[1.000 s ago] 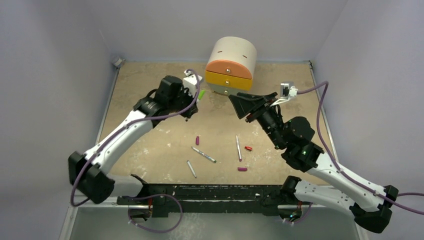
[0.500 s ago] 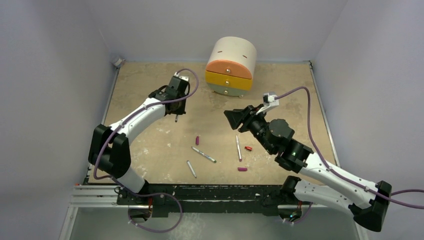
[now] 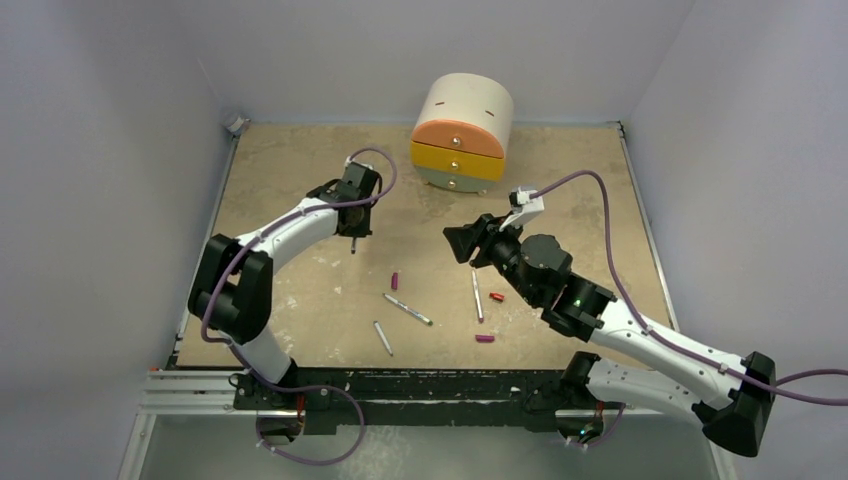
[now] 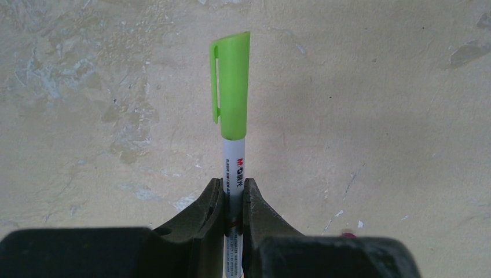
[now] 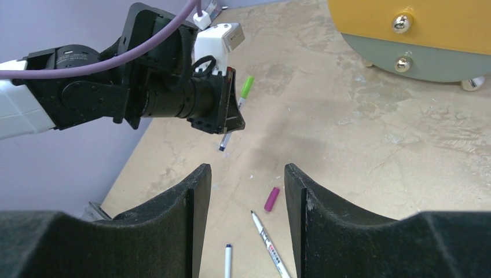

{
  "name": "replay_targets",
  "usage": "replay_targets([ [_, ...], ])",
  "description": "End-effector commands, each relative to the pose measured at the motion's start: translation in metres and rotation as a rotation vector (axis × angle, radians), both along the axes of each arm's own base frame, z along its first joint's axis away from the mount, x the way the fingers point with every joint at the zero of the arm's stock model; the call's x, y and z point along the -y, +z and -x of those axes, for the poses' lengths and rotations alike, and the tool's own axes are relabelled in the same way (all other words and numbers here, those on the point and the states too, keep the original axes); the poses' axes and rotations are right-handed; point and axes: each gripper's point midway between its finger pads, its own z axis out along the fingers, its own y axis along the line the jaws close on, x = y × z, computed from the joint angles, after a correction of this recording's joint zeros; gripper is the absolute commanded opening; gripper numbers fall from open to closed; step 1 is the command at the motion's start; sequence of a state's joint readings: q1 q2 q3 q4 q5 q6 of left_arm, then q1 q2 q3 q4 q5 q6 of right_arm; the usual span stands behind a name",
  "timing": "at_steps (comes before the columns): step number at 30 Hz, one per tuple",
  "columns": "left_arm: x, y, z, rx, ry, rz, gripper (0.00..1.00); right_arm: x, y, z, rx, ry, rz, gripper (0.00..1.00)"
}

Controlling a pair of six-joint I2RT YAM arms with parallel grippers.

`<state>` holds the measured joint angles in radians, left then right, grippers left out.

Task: Insert the pens into the pen caps

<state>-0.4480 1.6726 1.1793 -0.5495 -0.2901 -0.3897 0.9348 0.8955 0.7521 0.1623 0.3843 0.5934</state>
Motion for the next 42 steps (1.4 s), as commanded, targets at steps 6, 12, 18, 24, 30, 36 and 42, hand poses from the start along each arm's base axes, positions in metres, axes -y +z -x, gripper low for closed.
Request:
replay_targets([
  [6, -0.002, -0.024, -0.005, -0.046, 0.024, -0.003, 0.09, 0.004, 0.027, -0.006, 0.056, -0.026, -0.018, 0.52],
  [12, -0.006, -0.036, -0.001, -0.092, 0.022, -0.025, 0.11, 0.003, 0.024, -0.005, 0.051, -0.020, -0.006, 0.52],
  [18, -0.005, -0.042, 0.004, -0.120, 0.008, -0.027, 0.19, 0.004, 0.021, -0.006, 0.048, -0.022, 0.002, 0.52],
  [24, -0.005, -0.051, 0.012, -0.167, -0.002, -0.030, 0.24, 0.005, 0.019, -0.005, 0.044, -0.022, -0.007, 0.52],
  [30, -0.009, -0.037, 0.005, -0.115, 0.022, -0.044, 0.24, 0.006, 0.014, -0.004, 0.037, -0.021, 0.003, 0.52],
  [36, -0.006, 0.003, -0.011, 0.001, 0.042, -0.004, 0.24, 0.006, -0.008, -0.005, 0.006, -0.021, 0.047, 0.52],
  [42, -0.002, 0.079, -0.015, 0.184, 0.005, 0.076, 0.25, -0.009, -0.042, -0.006, -0.015, 0.053, 0.175, 0.44],
])
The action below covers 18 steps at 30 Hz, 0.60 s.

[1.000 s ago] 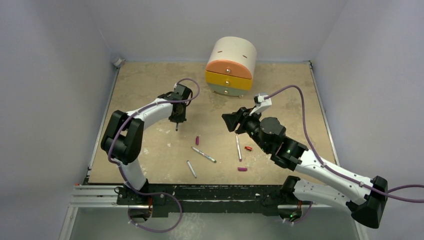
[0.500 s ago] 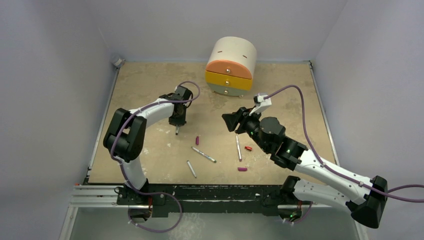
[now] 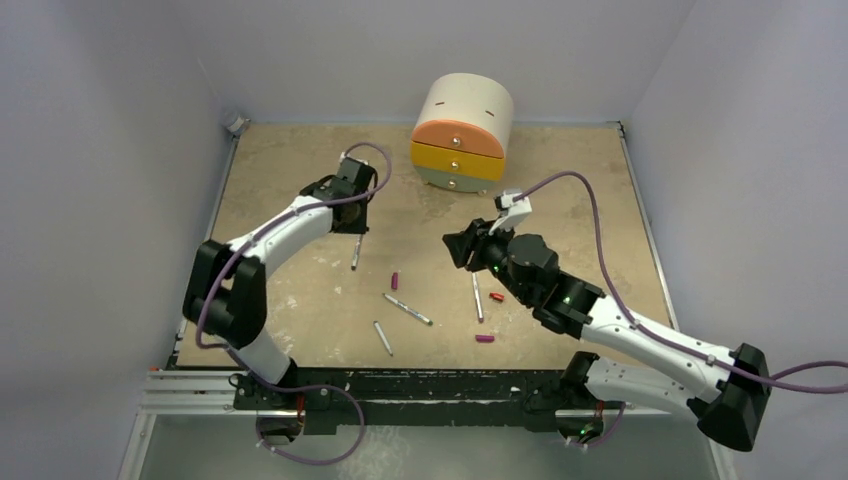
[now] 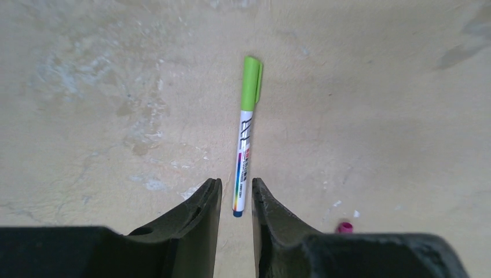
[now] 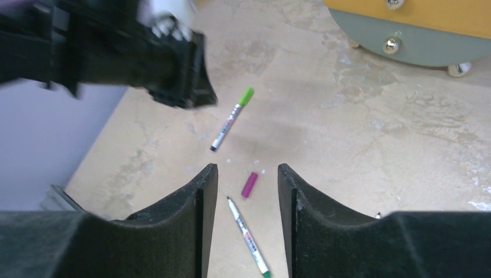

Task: Insert the pens into the pen caps

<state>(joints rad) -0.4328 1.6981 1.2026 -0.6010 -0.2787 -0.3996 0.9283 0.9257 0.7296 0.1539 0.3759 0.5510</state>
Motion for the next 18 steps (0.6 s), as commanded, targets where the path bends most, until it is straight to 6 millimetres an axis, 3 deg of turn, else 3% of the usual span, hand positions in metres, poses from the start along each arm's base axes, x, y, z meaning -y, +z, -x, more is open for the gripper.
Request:
replay_targets([
  [1, 0.004, 0.101, -0.017, 0.281, -0.023, 0.103, 0.25, -0.011, -0.026, -0.002, -0.012, 0.062, 0.115, 0.35],
  [4, 0.004, 0.141, -0.010, 0.406, -0.040, 0.171, 0.26, -0.020, -0.049, 0.002, -0.055, 0.123, 0.181, 0.13],
  [7, 0.000, 0.164, -0.002, 0.477, -0.045, 0.200, 0.27, -0.029, -0.071, 0.012, -0.088, 0.211, 0.240, 0.07],
  [9, -0.001, 0.169, 0.001, 0.489, -0.052, 0.201, 0.27, -0.036, -0.090, 0.026, -0.127, 0.281, 0.247, 0.17],
  [11, 0.000, 0.170, 0.002, 0.493, -0.064, 0.205, 0.27, -0.045, -0.107, 0.042, -0.159, 0.338, 0.251, 0.39],
  [13, 0.001, 0.171, 0.002, 0.502, -0.072, 0.212, 0.27, -0.055, -0.123, 0.057, -0.191, 0.390, 0.264, 0.49],
  [18, 0.004, 0.169, 0.000, 0.508, -0.088, 0.218, 0.27, -0.080, -0.154, 0.069, -0.246, 0.426, 0.341, 0.52],
])
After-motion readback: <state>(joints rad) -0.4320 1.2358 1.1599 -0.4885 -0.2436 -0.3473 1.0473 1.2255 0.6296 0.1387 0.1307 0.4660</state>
